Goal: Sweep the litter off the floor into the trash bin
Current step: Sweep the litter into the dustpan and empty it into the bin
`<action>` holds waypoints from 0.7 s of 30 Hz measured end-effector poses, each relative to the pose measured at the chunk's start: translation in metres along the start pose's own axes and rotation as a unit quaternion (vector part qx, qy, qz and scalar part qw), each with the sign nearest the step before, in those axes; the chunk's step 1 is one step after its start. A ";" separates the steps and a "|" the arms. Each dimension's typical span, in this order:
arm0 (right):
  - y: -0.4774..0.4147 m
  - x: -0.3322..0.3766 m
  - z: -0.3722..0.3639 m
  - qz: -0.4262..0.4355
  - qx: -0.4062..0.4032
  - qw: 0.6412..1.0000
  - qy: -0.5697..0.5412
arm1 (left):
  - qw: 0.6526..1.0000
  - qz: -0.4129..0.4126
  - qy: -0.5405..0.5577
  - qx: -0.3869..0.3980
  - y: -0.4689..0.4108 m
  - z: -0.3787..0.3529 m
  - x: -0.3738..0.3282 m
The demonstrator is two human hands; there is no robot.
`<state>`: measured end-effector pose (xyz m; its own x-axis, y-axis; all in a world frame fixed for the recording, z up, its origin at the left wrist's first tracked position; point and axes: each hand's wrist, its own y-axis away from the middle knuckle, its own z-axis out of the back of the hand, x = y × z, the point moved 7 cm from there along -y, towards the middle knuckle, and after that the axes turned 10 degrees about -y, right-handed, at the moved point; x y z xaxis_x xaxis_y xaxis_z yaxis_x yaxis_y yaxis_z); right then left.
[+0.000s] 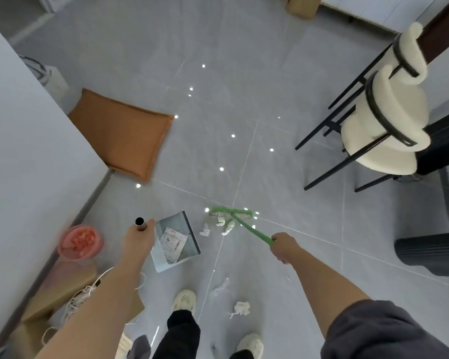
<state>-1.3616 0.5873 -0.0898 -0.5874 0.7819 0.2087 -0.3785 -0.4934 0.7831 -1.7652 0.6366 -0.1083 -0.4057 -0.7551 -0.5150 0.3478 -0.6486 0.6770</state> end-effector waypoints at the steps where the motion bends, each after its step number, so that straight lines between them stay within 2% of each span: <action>1: -0.005 0.003 -0.004 -0.005 0.002 1.000 -0.009 | 1.000 0.000 -0.007 -0.001 -0.006 0.003 -0.003; 4: -0.020 0.020 -0.008 -0.007 0.001 1.000 -0.018 | 0.999 -0.006 -0.034 -0.013 -0.022 0.011 -0.005; 9: -0.034 0.036 -0.029 -0.023 0.047 0.998 0.039 | 0.998 -0.044 -0.030 -0.017 -0.033 0.018 -0.007; 16: -0.016 -0.009 -0.029 -0.053 0.050 0.986 0.147 | 0.996 -0.043 -0.071 -0.023 -0.041 0.014 -0.005; 21: -0.013 -0.053 -0.013 -0.074 0.043 0.974 0.212 | 0.992 -0.050 -0.119 0.004 -0.036 -0.003 0.003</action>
<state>-1.3350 0.5476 -0.1188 -0.7804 0.6056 -0.1557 -0.4305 -0.3397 0.8362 -1.7770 0.6574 -0.1361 -0.6252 -0.6434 -0.4418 0.2904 -0.7172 0.6335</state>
